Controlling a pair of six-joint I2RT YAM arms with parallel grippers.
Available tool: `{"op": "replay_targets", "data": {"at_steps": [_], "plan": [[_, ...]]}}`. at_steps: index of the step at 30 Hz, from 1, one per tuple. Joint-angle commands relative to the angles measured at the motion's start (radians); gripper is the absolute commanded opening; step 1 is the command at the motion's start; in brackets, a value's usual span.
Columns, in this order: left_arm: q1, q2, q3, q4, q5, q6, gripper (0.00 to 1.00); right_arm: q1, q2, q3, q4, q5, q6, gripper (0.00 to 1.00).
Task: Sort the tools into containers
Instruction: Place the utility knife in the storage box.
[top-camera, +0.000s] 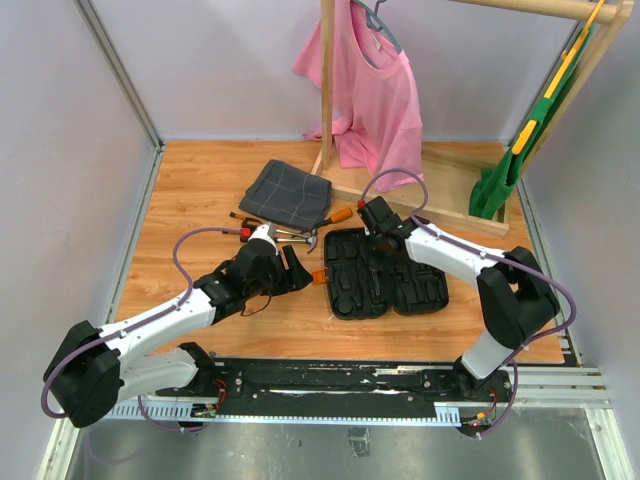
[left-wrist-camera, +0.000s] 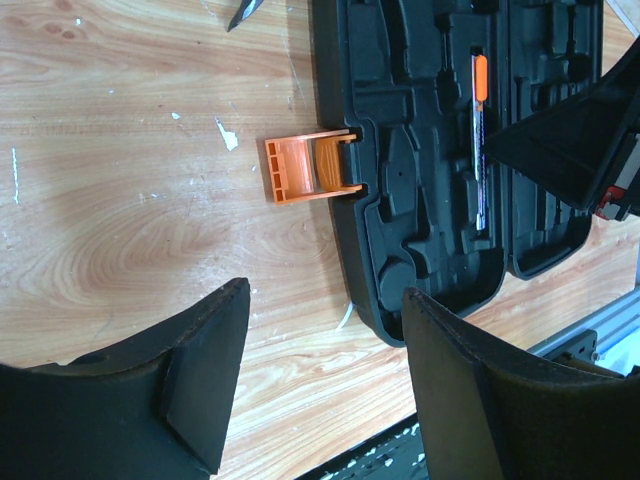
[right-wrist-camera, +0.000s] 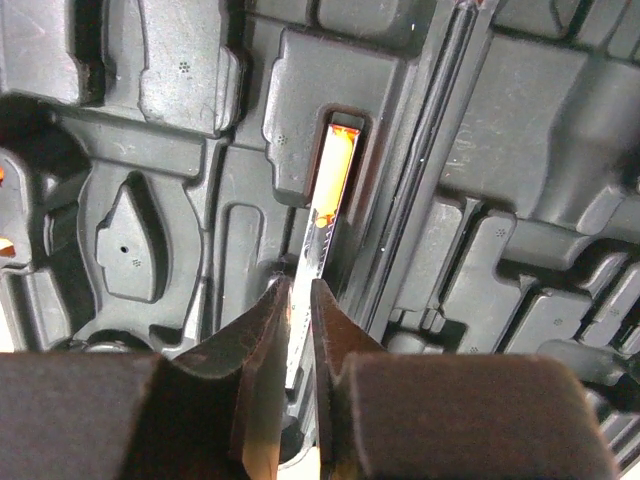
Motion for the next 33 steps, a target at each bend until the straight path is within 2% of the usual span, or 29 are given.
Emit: {"op": "replay_targets", "data": {"at_steps": [1,5,16,27,33], "plan": [[0.007,-0.007,-0.009,0.017,-0.006,-0.002,0.66,-0.025,0.021,0.012,-0.001,0.018,-0.014,0.16],[0.007,-0.001,-0.006,0.018,-0.005,0.000,0.66,-0.028,0.033,0.006,0.010,0.013,-0.015,0.16],[0.007,0.003,-0.003,0.017,-0.004,0.001,0.66,-0.031,0.059,-0.036,0.018,0.013,-0.014,0.08],[0.007,0.004,0.022,-0.014,-0.035,0.019,0.66,-0.027,0.087,-0.181,0.048,-0.017,0.012,0.04],[0.007,-0.005,0.055,-0.050,-0.080,0.047,0.66,-0.025,0.014,-0.214,0.066,-0.052,0.008,0.05]]}}
